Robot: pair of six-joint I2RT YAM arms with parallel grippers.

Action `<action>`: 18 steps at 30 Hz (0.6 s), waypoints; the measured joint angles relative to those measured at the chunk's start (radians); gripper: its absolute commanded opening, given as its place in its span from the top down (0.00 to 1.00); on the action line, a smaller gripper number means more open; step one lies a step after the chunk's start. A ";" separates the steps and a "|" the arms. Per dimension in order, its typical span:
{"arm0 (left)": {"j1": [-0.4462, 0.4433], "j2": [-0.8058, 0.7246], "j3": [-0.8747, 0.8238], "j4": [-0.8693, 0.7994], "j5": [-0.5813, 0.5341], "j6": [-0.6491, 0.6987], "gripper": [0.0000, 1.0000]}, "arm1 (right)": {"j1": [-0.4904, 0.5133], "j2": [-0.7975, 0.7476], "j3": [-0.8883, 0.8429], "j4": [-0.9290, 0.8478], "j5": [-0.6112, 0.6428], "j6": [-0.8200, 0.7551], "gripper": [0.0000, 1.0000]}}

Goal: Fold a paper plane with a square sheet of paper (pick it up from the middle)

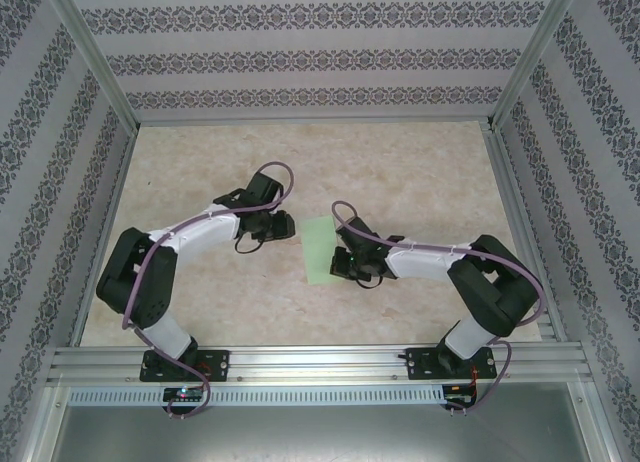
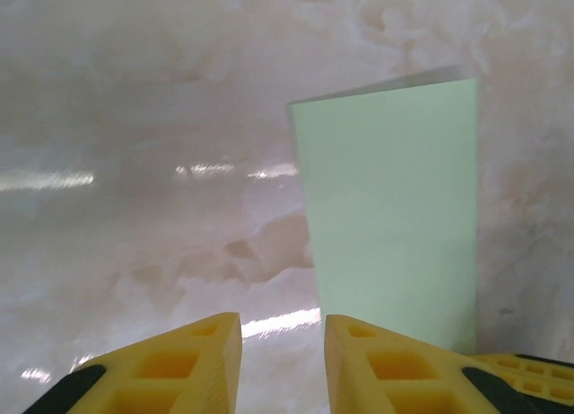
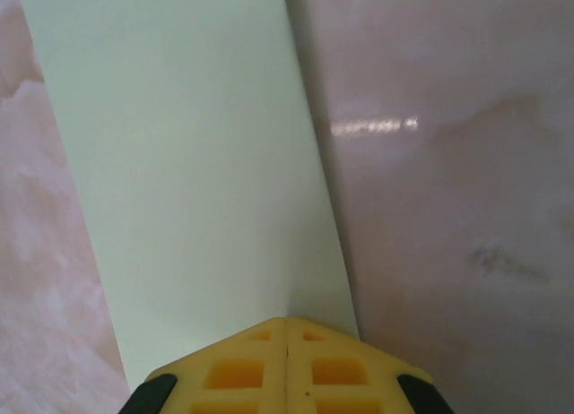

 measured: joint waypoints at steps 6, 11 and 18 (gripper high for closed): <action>0.011 -0.083 -0.096 -0.003 -0.030 -0.022 0.60 | 0.106 0.045 0.046 0.011 0.044 0.120 0.99; 0.050 -0.183 -0.174 -0.006 -0.040 -0.035 0.55 | 0.108 0.185 0.199 0.039 0.045 0.134 0.98; 0.053 -0.265 -0.247 0.017 0.019 -0.052 0.49 | 0.049 0.203 0.298 0.035 0.033 0.007 0.95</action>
